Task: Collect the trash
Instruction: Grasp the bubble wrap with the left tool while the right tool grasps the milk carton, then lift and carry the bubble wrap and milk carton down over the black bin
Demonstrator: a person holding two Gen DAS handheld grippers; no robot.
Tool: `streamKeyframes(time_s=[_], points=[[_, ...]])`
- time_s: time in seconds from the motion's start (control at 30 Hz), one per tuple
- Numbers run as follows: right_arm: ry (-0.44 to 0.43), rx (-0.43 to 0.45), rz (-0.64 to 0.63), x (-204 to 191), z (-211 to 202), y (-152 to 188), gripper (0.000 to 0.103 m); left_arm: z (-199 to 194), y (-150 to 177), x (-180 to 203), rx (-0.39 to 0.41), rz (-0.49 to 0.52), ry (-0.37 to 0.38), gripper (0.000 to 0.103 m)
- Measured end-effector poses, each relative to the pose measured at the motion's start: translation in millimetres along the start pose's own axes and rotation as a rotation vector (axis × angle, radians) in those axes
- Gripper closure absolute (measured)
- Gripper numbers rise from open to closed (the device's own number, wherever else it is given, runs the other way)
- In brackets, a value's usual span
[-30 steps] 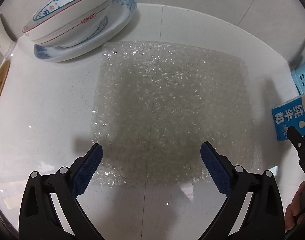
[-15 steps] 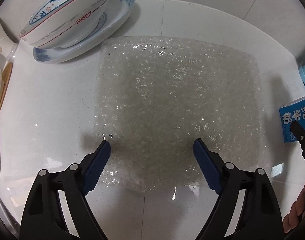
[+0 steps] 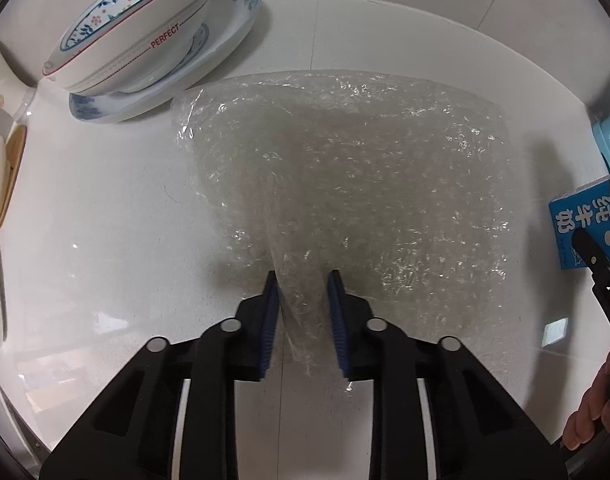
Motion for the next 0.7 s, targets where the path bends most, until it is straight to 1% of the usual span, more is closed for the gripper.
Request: streamKeyframes(time_s=[0.1,0.27,0.53,0.7], points=[[-0.002,0.010,-0.004,0.2,-2.3,-0.7,0.056,-1.6,3.1,1.4,0.014,0.025,-0.001,0.089],[-0.006,0.026,-0.009,1.5,-9.4,-0.7,0.056,-10.7,7.6,5.3,0.036,0.021,0.015,0.092],[-0.016,0.050,-0.009,8.8,-29.1,-0.7,0.056,-32.7,11.9,7.7,0.077,0.018,0.034,0.093],[-0.035,0.064,-0.017,13.8,-46.6,3.7,0.056,-48.4,21.9,7.6,0.093,0.014,0.047,0.093]])
Point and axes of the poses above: each gripper's, at about its wrist camera, not at the fingertips, and z roughly the way its jaws point, x to its right, y to its underside, the point moved 1 cm from there along z, roughly the way its jaws point, and after that the axes turned 11 degrees about x, right-handed, at the moved point
